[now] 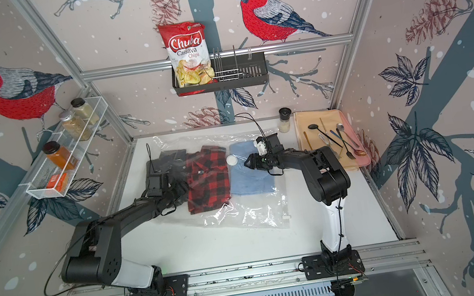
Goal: Place the folded shirt into the vacuum bag
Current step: Adjust the vacuum bag at the center of the board.
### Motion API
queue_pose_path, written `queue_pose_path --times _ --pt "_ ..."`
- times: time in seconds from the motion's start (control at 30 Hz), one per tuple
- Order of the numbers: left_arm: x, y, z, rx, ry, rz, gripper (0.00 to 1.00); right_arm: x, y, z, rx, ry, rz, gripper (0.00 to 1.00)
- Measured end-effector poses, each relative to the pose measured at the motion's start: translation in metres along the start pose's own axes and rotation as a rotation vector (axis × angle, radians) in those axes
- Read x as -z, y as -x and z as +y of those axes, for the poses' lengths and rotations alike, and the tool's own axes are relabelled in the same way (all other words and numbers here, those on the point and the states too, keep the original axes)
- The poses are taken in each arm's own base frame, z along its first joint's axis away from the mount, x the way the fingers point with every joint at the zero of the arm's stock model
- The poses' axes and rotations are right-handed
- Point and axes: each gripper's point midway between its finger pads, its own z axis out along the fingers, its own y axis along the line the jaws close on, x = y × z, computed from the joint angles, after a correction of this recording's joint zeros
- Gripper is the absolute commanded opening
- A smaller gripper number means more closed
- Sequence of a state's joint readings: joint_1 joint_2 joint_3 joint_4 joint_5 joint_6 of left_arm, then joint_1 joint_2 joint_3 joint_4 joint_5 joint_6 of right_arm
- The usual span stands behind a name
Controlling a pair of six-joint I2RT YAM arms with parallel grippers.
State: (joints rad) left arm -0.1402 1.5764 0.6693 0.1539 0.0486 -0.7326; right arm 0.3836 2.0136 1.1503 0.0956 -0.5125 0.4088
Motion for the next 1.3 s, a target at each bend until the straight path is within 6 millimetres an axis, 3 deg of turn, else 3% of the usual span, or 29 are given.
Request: queue_pose_path --times 0.13,0.23,0.37,0.47,0.53,0.67,0.83,0.93,1.0,1.13,1.3 --pt "-0.018 0.028 -0.006 0.015 -0.020 -0.052 0.80 0.007 -0.022 0.001 0.021 -0.022 -0.017 0.62" --pt "-0.031 0.051 -0.007 0.012 -0.022 -0.068 0.79 0.013 -0.048 0.013 0.049 -0.034 -0.011 0.62" --pt "-0.054 0.090 -0.019 -0.014 -0.028 -0.070 0.77 0.016 -0.093 0.051 0.096 0.008 0.058 0.62" --pt "-0.043 0.098 -0.028 -0.037 -0.034 -0.061 0.79 0.027 -0.120 0.076 0.087 0.050 0.139 0.64" --pt "-0.023 0.098 -0.038 -0.061 -0.054 -0.063 0.79 0.039 -0.114 0.083 0.071 0.050 0.123 0.65" --pt "0.015 0.095 -0.051 -0.092 -0.096 -0.109 0.81 0.054 -0.081 0.101 0.070 0.087 0.046 0.65" --pt "0.004 0.067 -0.025 -0.082 -0.023 -0.032 0.81 0.046 -0.058 0.089 0.041 0.075 0.032 0.65" --pt "-0.022 0.053 -0.021 -0.083 -0.011 0.042 0.79 0.031 -0.057 0.072 0.024 0.055 0.057 0.64" --pt "-0.043 0.044 -0.021 -0.106 0.001 0.087 0.79 0.022 -0.069 0.063 0.009 0.045 0.093 0.64" --pt "-0.075 0.057 -0.054 -0.176 -0.052 0.061 0.79 0.017 -0.093 0.053 0.009 0.053 0.119 0.63" --pt "-0.107 0.059 -0.105 -0.269 -0.129 0.052 0.79 0.035 -0.113 0.043 0.000 0.071 0.053 0.64"
